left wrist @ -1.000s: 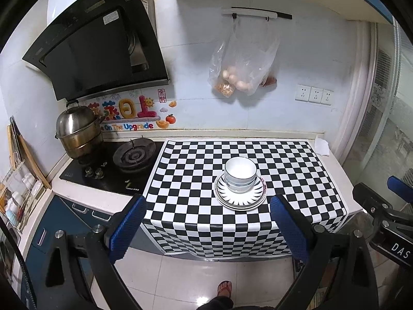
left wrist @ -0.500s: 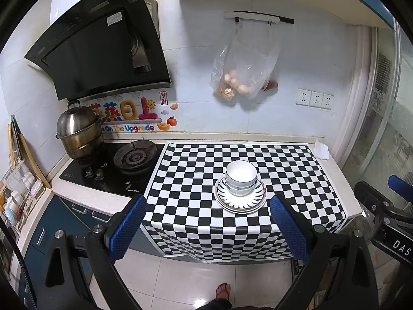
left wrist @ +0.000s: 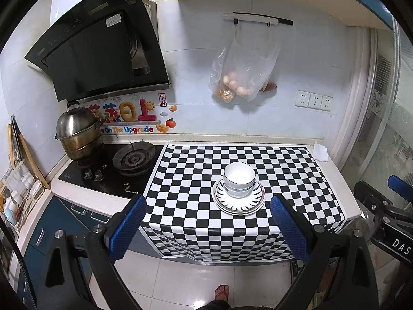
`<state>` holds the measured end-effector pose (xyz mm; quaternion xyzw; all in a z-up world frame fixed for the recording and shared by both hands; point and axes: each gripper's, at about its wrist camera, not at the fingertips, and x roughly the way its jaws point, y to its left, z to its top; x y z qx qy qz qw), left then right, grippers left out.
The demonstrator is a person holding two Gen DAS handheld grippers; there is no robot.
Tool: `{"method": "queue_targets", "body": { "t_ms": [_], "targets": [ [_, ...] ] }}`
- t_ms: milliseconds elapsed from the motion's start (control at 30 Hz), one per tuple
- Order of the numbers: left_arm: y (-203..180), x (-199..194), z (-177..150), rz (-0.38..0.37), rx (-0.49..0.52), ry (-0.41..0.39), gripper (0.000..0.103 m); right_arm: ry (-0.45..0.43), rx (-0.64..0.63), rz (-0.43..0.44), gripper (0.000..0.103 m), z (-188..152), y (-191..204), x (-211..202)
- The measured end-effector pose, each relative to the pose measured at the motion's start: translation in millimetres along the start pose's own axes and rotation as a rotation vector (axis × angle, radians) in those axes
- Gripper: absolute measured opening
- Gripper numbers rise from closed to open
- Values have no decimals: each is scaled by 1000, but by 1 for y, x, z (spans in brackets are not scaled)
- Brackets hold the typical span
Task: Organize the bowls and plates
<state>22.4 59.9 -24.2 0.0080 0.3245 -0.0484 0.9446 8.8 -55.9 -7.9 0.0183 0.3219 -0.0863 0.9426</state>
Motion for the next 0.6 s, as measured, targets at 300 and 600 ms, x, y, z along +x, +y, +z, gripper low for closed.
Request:
{"method": "queue_targets", "body": {
  "t_ms": [300,600],
  "targets": [
    [-3,0,0,3,-8,2,98,1,0,-2,98,0,0,0],
    [-9,-3,0,19,-11,-11,98,4,0,3,98,1,-3,2]
  ]
}}
